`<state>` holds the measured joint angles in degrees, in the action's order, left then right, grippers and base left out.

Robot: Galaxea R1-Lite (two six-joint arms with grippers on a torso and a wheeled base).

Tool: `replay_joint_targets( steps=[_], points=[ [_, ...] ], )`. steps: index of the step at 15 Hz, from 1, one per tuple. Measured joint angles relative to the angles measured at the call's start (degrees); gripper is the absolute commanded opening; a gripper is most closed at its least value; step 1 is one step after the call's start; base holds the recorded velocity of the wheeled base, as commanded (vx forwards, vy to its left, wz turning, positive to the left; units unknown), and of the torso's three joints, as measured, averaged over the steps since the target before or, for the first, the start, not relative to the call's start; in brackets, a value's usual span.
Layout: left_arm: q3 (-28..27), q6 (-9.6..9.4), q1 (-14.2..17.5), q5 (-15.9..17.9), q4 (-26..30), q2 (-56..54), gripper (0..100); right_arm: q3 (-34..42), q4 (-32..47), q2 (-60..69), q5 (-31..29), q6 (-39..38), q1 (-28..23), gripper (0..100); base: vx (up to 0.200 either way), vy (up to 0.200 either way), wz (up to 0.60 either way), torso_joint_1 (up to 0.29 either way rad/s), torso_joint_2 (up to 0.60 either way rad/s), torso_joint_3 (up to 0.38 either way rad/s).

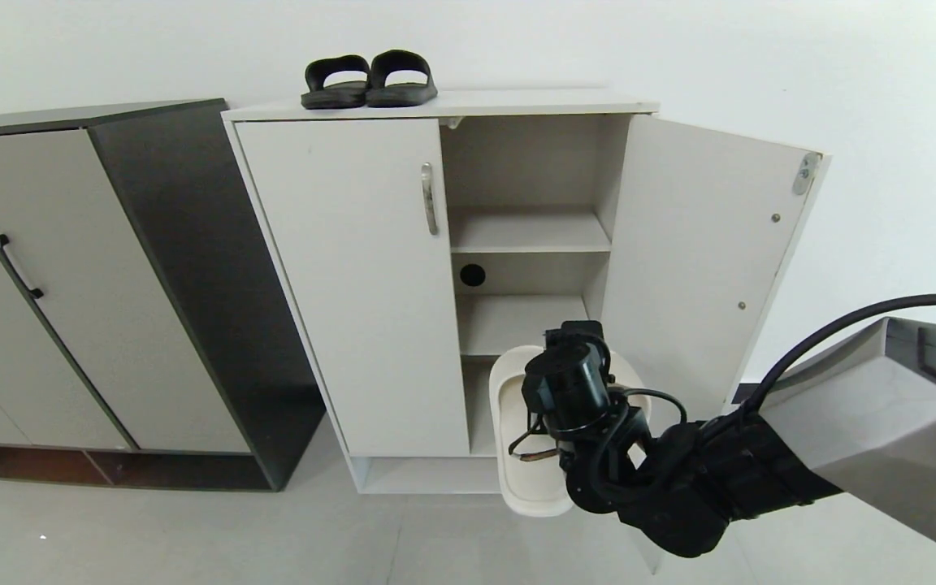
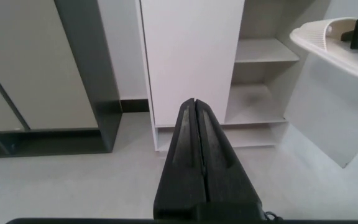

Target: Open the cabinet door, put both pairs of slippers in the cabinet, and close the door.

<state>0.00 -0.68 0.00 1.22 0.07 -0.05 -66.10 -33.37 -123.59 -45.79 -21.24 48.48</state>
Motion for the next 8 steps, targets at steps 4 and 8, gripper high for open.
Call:
replay_joint_targets(
  steps=[4,8],
  points=[
    [0.0,-0.02,0.0,0.0,0.1,0.1,0,1.0,-0.4,-0.6,0.0,0.1,0.3,0,0.000,0.000,0.00,0.000,0.00,0.000],
    [0.0,0.00,-0.1,0.0,0.1,0.4,0,1.6,-0.4,-1.0,0.0,0.2,0.6,0,0.000,0.000,0.00,0.000,0.00,-0.066]
  ],
)
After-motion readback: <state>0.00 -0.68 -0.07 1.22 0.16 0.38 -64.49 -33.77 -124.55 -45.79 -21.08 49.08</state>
